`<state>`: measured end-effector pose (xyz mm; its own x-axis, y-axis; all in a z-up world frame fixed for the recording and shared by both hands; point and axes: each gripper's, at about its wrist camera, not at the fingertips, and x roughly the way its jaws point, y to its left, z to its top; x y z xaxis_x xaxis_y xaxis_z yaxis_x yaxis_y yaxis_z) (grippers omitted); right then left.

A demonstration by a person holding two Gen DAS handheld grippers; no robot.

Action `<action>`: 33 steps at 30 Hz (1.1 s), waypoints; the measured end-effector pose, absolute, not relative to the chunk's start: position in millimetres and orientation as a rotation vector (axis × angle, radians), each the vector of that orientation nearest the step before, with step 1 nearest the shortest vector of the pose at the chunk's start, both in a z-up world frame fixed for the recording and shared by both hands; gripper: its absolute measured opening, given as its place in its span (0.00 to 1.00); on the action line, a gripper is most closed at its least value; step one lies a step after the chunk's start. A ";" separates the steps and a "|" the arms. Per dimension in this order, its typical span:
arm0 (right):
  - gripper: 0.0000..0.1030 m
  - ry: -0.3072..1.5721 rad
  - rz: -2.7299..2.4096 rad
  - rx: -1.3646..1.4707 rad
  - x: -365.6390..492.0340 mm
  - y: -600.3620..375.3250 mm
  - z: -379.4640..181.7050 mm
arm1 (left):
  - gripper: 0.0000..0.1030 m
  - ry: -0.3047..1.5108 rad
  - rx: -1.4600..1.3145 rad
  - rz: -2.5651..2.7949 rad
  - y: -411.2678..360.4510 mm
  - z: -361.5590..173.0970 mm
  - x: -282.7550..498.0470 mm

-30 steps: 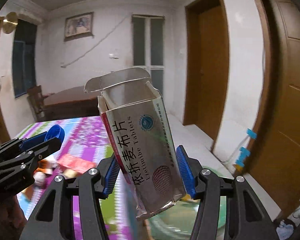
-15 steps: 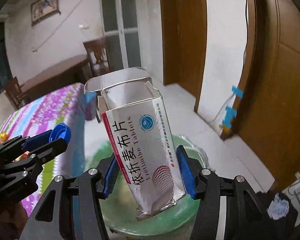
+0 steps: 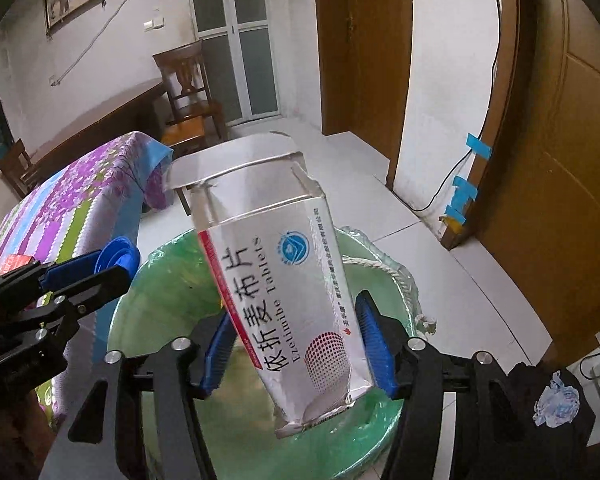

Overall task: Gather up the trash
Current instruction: 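Carry the held cap and medicine box over the green bin, then open both tools to drop the cap and box into the bin, then move both open tools back over the table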

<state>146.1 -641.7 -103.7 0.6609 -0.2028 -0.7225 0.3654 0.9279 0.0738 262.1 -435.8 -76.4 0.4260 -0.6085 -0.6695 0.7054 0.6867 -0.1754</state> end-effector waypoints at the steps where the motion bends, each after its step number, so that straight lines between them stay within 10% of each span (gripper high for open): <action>1: 0.66 0.782 -0.328 0.221 144.9 -640.1 -100.9 | 0.66 0.767 0.135 -0.818 -434.1 -75.7 262.3; 18: 0.74 0.698 -0.314 0.234 124.3 -622.9 -85.7 | 0.75 0.765 0.118 -0.793 -416.2 -65.4 261.0; 33: 0.77 0.583 0.000 0.193 105.2 -466.1 -51.5 | 0.81 0.634 0.125 -0.668 -248.5 -14.2 212.7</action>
